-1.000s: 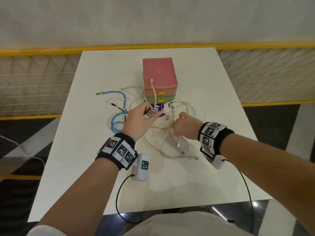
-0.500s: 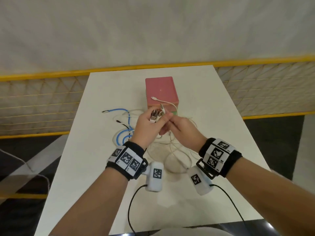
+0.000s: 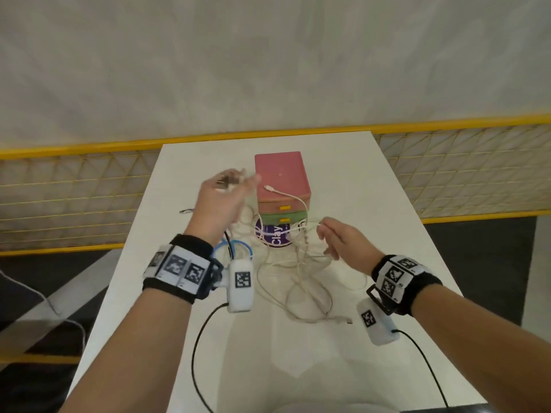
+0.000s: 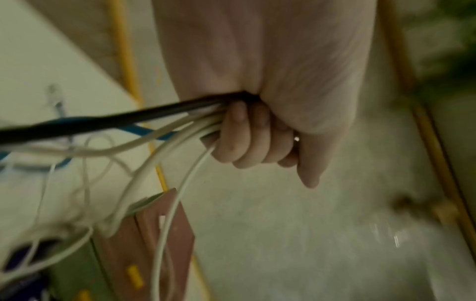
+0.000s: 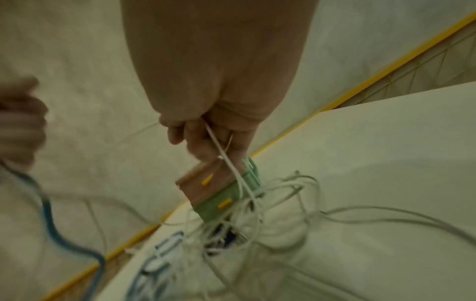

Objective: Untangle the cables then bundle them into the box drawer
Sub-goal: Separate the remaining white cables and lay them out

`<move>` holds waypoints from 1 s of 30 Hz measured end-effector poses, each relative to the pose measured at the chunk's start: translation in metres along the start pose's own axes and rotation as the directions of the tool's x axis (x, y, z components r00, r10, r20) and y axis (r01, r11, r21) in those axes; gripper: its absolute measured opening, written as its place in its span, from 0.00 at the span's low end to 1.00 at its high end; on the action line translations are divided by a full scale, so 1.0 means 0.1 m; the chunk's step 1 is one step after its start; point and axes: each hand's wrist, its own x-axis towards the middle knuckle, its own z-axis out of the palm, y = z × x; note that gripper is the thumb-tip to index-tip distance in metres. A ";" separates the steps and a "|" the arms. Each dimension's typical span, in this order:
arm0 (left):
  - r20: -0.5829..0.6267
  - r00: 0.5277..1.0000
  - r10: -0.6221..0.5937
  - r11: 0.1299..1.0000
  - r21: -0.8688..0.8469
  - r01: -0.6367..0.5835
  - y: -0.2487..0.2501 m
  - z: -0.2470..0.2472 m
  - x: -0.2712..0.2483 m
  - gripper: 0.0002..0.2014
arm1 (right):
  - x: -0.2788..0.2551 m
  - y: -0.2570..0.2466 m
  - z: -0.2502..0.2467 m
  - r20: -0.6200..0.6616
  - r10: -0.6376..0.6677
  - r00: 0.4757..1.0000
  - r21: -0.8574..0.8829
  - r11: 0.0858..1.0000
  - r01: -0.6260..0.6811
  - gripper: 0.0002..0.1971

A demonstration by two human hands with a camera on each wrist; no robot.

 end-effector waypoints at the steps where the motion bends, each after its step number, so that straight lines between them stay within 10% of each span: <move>1: 0.070 0.997 0.017 0.985 0.170 -0.029 -0.02 0.09 -0.03 0.08 | 0.04 -0.07 -0.03 -0.024 -0.018 1.000 0.021 1.000 0.018 0.13; 6: 0.352 0.930 -0.104 0.918 0.394 -0.046 -0.14 0.58 -0.25 0.07 | 0.23 -0.40 -0.06 -0.074 -0.219 0.973 0.010 0.975 0.220 0.11; 11: -0.143 0.980 -0.140 0.985 0.080 0.152 0.02 0.36 0.00 0.14 | 0.10 -0.11 -0.15 -0.076 -0.098 0.992 -0.013 0.995 0.097 0.14; 15: -0.412 0.910 0.055 0.994 0.104 -0.014 -0.02 0.25 0.09 0.09 | 0.05 0.03 -0.02 -0.037 -0.038 0.999 -0.048 0.998 0.037 0.13; 19: 0.063 0.985 0.158 0.926 0.337 -0.170 -0.11 0.52 -0.15 0.34 | 0.11 -0.20 0.01 -0.076 -0.085 0.993 -0.019 0.996 0.084 0.12; 22: 0.318 0.947 0.043 0.860 0.471 -0.197 -0.26 0.64 -0.26 0.16 | 0.15 -0.34 0.00 -0.071 -0.168 0.983 -0.026 0.986 0.166 0.19; 26: 0.052 0.999 0.007 0.922 0.387 -0.027 -0.13 0.52 -0.17 0.14 | 0.07 -0.23 -0.04 -0.066 -0.140 0.988 -0.002 0.990 0.141 0.12; 30: -0.351 0.927 0.129 0.951 0.308 -0.016 0.01 0.21 0.06 0.14 | -0.07 -0.05 -0.06 -0.058 -0.061 0.996 -0.050 0.997 0.058 0.12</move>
